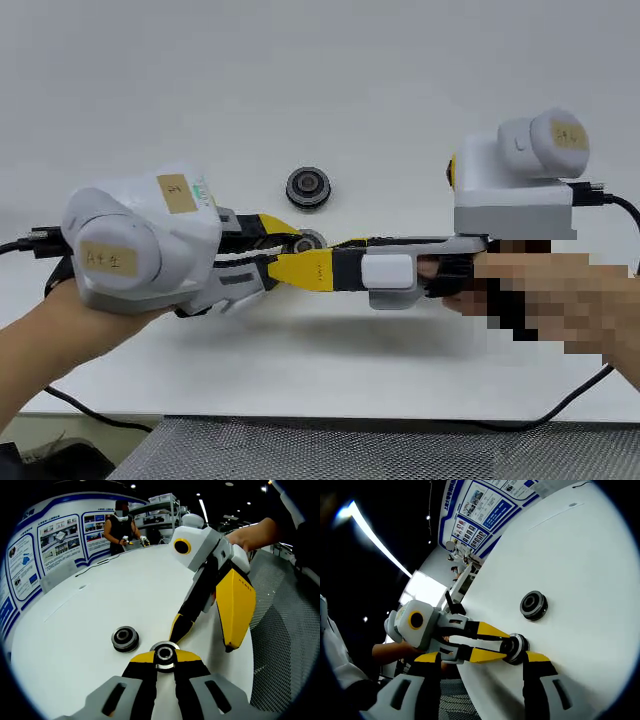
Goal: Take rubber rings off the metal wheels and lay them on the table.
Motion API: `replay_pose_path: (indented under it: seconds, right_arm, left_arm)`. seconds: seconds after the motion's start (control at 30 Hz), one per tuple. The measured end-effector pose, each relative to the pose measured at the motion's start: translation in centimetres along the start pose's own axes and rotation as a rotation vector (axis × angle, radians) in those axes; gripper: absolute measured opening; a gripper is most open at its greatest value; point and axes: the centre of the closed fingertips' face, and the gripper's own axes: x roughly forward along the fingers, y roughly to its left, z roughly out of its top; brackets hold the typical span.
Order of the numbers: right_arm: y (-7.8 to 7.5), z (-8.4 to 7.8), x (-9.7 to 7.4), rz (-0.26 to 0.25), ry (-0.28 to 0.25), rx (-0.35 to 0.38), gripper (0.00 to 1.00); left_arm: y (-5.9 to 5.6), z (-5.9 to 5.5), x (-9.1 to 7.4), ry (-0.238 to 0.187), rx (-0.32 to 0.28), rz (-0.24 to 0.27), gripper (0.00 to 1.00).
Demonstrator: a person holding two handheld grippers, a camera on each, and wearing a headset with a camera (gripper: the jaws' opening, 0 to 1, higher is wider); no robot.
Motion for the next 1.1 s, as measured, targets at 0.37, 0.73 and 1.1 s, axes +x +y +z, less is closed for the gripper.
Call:
replay_pose_path:
  seconds: [0.37, 0.73, 1.1]
  right_arm:
    - [-0.5, 0.5, -0.3, 0.001, -0.086, 0.116, 0.66]
    - [-0.6, 0.9, -0.6, 0.022, -0.134, 0.168, 0.64]
    - [-0.6, 1.0, -0.7, 0.022, -0.139, 0.169, 0.62]
  left_arm:
    - [0.0, 0.0, 0.0, 0.0, 0.001, 0.0, 0.12]
    - [0.0, 0.0, 0.0, 0.001, -0.001, 0.002, 0.12]
    - [0.0, 0.0, 0.0, 0.001, 0.0, 0.002, 0.12]
